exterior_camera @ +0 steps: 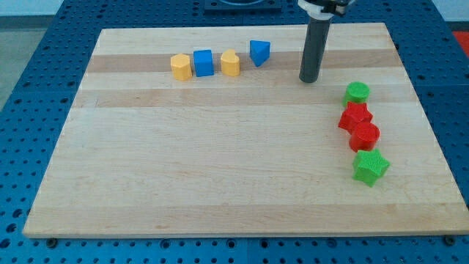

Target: Move the blue triangle closer to yellow heart

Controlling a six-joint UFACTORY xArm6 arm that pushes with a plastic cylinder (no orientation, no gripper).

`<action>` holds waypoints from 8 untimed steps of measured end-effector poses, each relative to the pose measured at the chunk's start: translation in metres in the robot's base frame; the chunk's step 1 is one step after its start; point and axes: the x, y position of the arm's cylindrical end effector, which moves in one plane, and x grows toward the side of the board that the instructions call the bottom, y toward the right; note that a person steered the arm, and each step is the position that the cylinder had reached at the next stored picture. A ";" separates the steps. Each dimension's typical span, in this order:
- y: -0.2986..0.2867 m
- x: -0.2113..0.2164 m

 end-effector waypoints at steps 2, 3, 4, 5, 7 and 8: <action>-0.025 -0.130; -0.037 -0.130; -0.051 -0.120; -0.051 -0.102; -0.056 -0.078; -0.069 -0.066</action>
